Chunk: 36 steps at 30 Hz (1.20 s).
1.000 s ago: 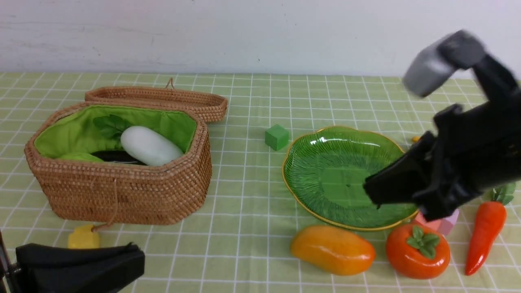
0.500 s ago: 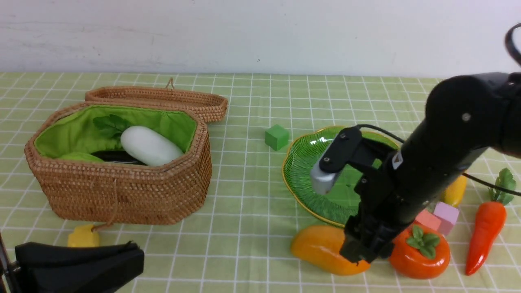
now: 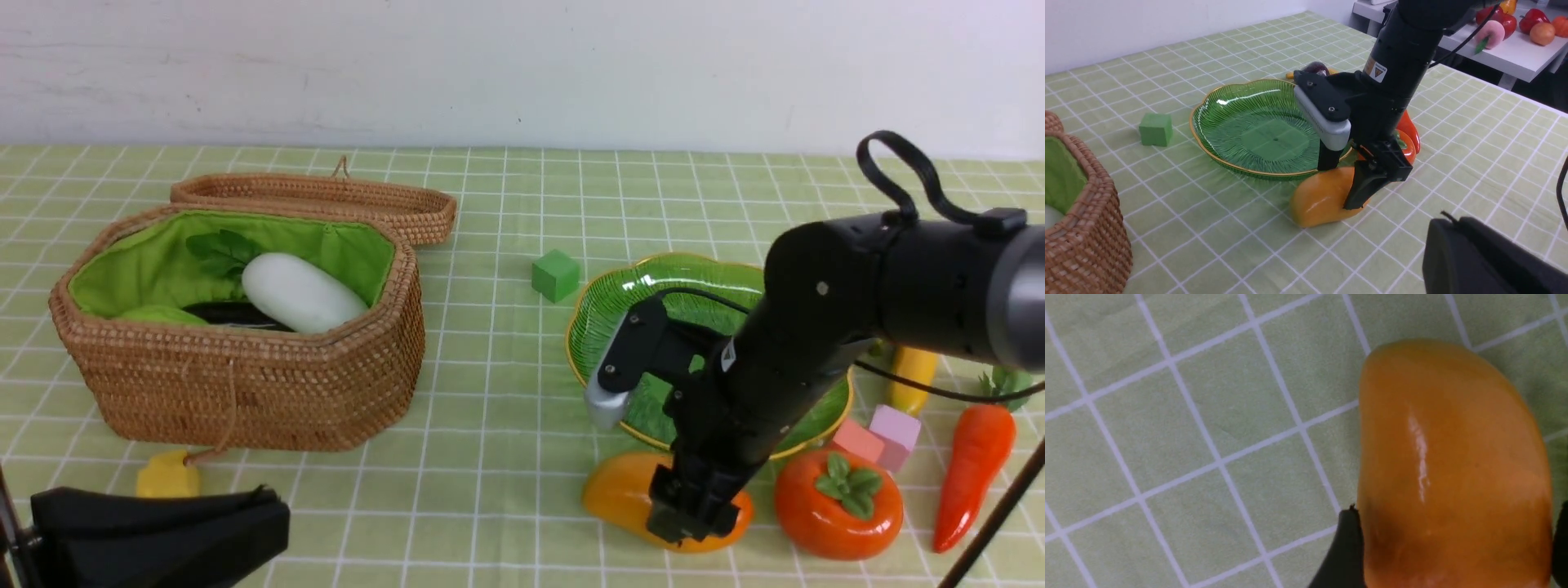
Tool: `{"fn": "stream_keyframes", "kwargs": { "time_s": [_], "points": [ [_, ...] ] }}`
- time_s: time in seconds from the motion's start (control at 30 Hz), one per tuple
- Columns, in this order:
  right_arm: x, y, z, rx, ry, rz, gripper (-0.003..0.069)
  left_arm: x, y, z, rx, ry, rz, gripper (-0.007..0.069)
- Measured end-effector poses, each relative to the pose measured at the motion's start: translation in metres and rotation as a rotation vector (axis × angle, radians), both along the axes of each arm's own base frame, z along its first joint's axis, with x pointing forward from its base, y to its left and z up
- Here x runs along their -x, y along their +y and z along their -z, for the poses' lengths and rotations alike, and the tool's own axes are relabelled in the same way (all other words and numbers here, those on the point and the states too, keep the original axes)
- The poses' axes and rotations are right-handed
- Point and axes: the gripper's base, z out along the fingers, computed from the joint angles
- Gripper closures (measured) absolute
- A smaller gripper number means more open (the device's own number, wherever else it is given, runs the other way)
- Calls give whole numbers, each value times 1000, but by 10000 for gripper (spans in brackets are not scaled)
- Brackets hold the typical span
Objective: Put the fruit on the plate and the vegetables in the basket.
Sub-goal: Use the right arm to grab a mango and put it into the right plate
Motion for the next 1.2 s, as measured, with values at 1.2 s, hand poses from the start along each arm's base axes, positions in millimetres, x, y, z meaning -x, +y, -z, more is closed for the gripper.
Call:
{"fn": "stream_keyframes", "kwargs": {
  "time_s": [1.2],
  "points": [
    [13, 33, 36, 81, 182, 103, 96, 2, -1, 1, -9, 10, 22, 638]
  ]
}}
